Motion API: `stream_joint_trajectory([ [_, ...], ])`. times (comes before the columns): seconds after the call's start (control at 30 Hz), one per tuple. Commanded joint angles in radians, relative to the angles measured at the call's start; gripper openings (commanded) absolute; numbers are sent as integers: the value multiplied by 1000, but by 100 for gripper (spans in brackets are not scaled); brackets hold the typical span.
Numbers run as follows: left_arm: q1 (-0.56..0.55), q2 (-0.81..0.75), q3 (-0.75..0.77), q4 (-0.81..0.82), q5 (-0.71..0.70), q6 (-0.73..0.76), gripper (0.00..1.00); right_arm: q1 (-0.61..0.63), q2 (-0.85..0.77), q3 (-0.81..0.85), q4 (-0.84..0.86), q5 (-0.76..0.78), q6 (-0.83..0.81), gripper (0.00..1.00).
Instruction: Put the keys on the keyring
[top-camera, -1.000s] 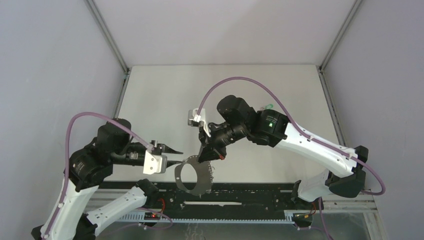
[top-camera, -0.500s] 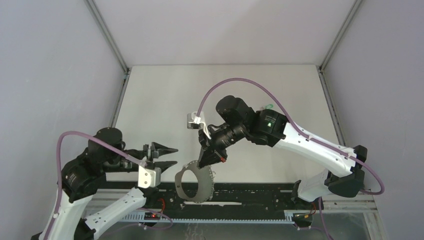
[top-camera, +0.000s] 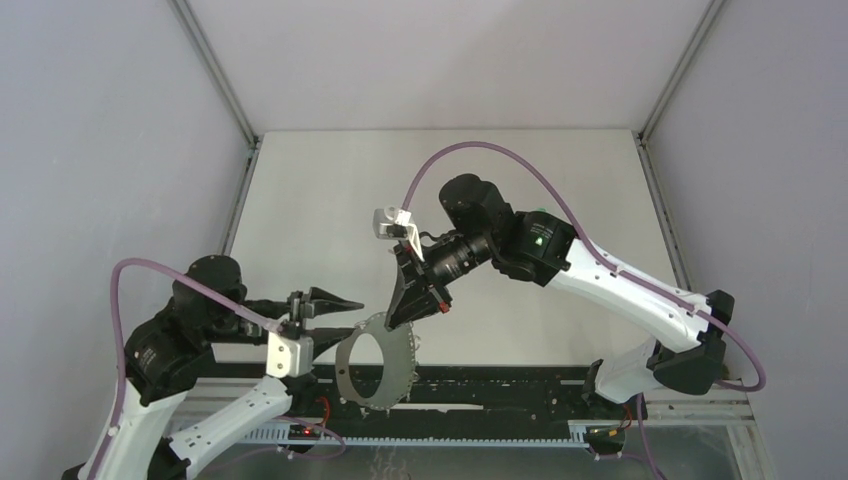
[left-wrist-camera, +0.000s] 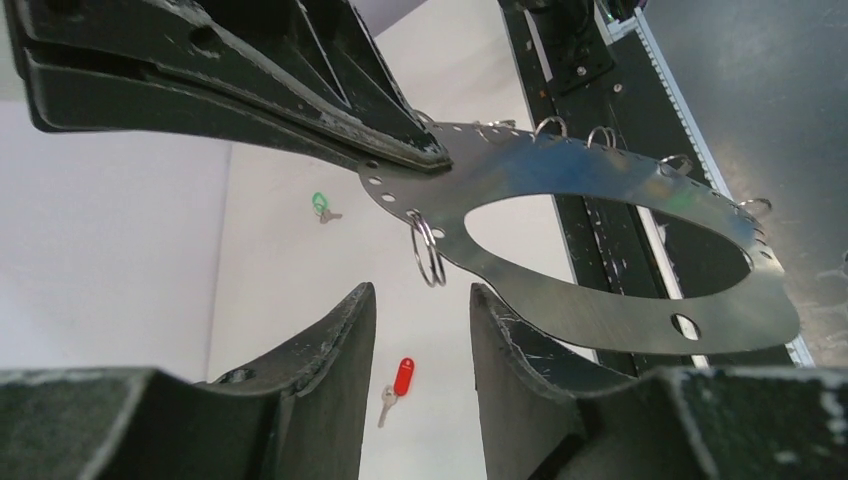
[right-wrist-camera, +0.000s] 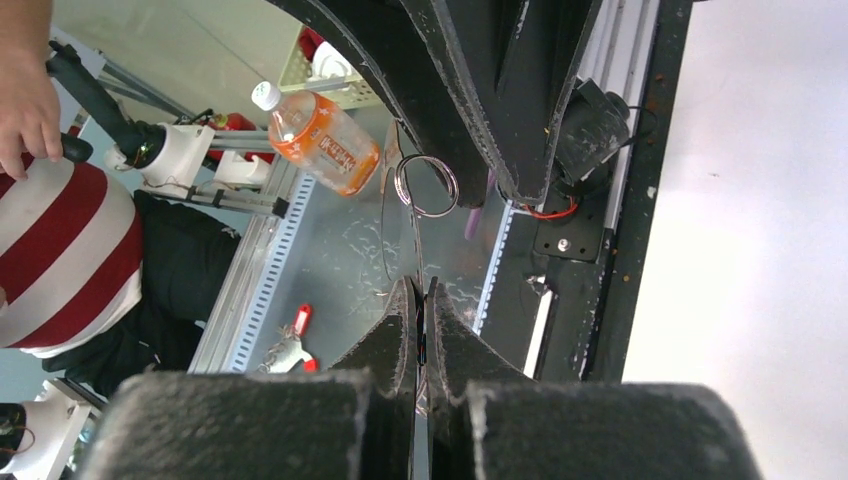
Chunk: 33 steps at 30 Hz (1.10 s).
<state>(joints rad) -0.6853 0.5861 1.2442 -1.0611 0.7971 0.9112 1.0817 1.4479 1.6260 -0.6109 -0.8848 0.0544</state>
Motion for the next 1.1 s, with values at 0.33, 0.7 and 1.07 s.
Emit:
stream_joint_trajectory([
  [0.33, -8, -32, 4, 153, 90, -191, 27, -6, 29, 20, 85, -88, 32, 0],
  [0.7, -11, -34, 14, 76, 104, -141, 0, -12, 36, 39, 73, -104, 33, 0],
  [1.07, -11, -31, 50, 144, 104, -237, 0, -16, 53, 95, -50, -89, -35, 0],
])
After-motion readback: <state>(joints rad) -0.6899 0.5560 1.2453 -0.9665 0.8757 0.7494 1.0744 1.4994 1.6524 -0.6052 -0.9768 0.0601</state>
